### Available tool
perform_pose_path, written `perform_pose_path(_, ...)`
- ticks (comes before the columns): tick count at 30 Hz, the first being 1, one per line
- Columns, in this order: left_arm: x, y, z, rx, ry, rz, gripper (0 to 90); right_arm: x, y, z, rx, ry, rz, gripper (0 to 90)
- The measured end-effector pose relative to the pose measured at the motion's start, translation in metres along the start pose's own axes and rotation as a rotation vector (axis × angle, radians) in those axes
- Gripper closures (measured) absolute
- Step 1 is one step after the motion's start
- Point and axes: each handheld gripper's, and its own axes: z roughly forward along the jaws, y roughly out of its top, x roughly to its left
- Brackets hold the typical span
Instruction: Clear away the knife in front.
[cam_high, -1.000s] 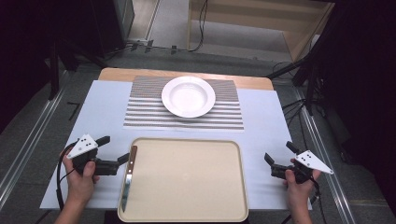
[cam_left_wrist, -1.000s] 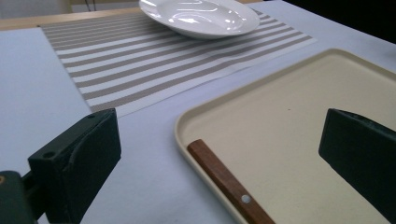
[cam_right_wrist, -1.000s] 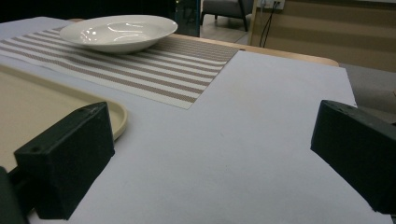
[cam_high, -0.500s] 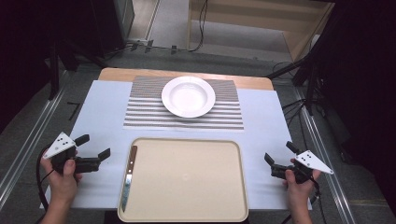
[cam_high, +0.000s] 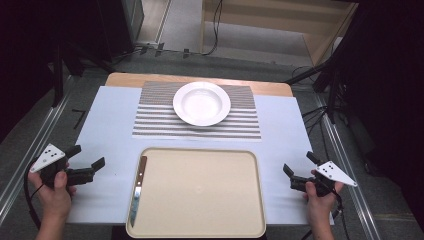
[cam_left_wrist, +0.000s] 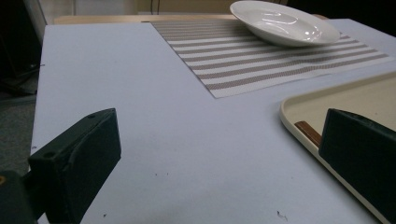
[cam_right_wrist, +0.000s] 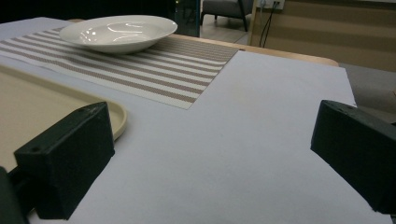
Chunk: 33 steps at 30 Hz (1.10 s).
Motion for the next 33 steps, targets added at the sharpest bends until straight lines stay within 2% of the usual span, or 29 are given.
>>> perform_pose_path(10, 0.0028, -0.0063, 0.0021, -0.011, -0.008, -0.015, 0.0, -0.0002, 0.0, -0.0001, 0.0, -0.001, 0.004, 0.0)
perform_pose_path(16, -0.0041, -0.0088, 0.0084, 0.019, -0.002, 0.033, 0.0, -0.0005, -0.0001, -0.0002, -0.001, 0.0, 0.004, 0.0)
perform_pose_path(18, -0.0046, -0.0092, 0.0086, 0.016, -0.003, 0.034, 0.0, -0.0005, -0.0001, -0.0002, -0.001, 0.0, 0.004, 0.0)
perform_pose_path(24, 0.0005, -0.0101, 0.0033, -0.036, -0.017, -0.015, 0.0, -0.001, -0.0002, -0.0006, -0.003, 0.0, 0.008, 0.0)
perform_pose_path(33, 0.0002, -0.0103, 0.0043, -0.03, -0.015, -0.01, 0.0, -0.0016, -0.0003, -0.0005, -0.006, -0.001, 0.013, 0.0)
